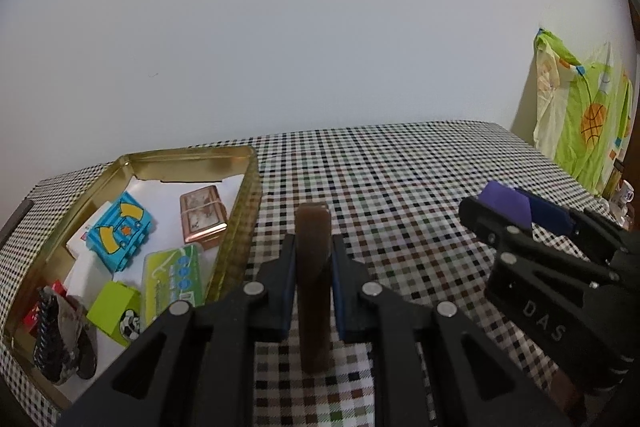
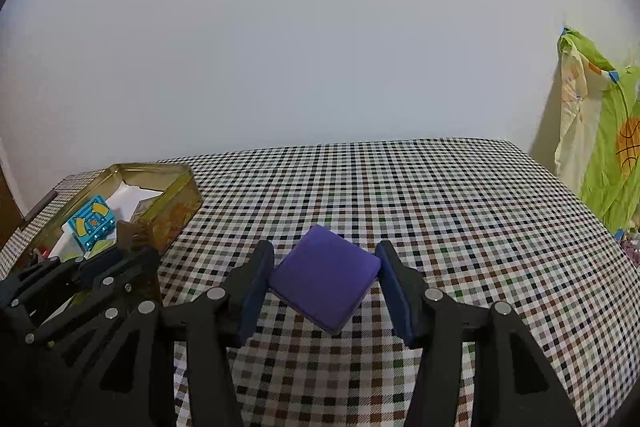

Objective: Organize rigid objects
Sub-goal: 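Carry the brown bar and purple cube with both tools over the gold tray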

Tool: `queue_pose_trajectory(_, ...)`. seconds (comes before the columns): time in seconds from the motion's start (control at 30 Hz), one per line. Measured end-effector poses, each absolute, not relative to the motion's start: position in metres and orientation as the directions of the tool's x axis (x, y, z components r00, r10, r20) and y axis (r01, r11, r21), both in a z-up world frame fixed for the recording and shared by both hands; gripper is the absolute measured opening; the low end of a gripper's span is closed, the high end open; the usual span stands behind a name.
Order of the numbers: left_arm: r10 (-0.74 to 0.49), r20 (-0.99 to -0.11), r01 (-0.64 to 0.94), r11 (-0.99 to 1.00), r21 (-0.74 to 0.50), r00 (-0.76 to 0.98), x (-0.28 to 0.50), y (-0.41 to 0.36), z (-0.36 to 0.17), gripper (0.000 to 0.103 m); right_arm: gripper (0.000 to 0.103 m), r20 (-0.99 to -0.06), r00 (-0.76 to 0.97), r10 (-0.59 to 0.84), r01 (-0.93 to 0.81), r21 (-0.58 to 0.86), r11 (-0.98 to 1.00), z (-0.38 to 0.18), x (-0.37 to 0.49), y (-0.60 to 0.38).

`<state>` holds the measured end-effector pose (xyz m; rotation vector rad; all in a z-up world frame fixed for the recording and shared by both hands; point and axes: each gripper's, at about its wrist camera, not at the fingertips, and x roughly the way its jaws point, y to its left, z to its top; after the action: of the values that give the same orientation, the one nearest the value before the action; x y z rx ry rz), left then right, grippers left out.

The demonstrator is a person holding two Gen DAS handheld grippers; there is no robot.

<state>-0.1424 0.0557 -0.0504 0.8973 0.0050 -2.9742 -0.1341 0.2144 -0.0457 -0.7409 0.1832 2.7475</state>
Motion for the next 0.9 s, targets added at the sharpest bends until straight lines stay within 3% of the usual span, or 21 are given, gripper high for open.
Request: queue_pose_trajectory(0.9,-0.001,-0.488,0.037,-0.997,-0.064,-0.873,-0.107,0.036,-0.046,0.014,0.055,-0.472,-0.853,0.222,-0.270,0.035,-0.962,-0.041,-0.111,0.187)
